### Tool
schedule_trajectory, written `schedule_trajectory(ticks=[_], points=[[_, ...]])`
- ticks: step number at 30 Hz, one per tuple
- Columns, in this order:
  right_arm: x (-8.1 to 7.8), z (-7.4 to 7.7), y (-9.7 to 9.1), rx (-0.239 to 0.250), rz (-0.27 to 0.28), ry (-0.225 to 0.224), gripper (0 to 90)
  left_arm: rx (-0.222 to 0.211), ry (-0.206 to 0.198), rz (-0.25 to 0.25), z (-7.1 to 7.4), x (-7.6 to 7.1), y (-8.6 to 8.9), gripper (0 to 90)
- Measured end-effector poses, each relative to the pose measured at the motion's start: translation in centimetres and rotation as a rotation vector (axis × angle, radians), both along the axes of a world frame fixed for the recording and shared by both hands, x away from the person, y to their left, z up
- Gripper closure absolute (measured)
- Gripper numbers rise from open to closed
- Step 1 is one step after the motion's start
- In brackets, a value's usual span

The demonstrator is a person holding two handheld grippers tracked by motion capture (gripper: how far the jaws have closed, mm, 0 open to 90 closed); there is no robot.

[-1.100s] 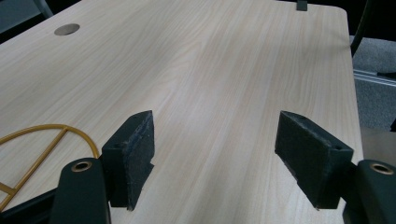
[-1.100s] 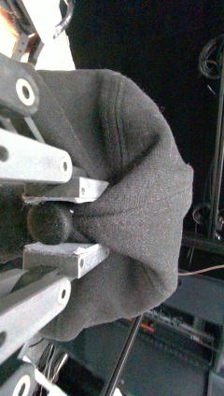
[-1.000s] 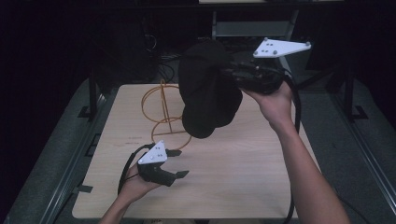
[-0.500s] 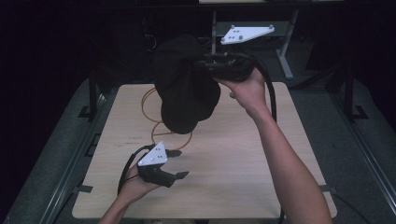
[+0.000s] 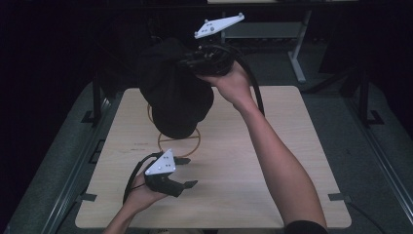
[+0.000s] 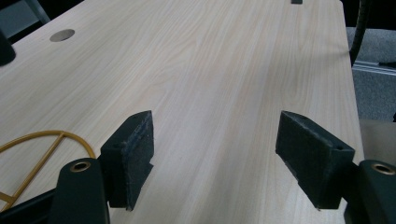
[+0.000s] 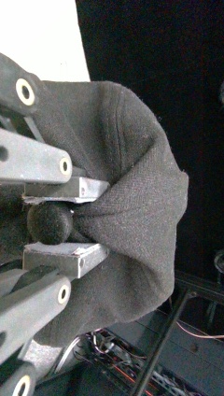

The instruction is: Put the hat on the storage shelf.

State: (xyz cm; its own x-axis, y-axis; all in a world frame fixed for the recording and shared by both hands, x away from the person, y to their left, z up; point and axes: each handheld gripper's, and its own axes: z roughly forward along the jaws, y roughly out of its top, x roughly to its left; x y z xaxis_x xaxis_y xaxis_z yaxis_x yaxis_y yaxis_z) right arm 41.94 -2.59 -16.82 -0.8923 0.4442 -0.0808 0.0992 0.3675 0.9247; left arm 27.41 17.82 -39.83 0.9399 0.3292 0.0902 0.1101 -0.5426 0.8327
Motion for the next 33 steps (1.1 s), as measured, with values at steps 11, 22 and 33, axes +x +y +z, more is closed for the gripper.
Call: schedule_trajectory(ticks=[11,22,33], points=[[2.7,-0.4,3.3,-0.074,0.002,0.086,72.2,-0.010,-0.001,-0.012,0.1,-0.1,-0.1,27.6],[4.8,-2.5,6.3,-0.156,-0.004,0.159,72.1,-0.026,-0.011,-0.041,0.0,-0.4,-0.4,27.6],[5.3,-3.8,8.7,-0.214,0.014,0.200,71.5,-0.018,-0.018,-0.051,0.2,-0.5,-0.7,27.6]])
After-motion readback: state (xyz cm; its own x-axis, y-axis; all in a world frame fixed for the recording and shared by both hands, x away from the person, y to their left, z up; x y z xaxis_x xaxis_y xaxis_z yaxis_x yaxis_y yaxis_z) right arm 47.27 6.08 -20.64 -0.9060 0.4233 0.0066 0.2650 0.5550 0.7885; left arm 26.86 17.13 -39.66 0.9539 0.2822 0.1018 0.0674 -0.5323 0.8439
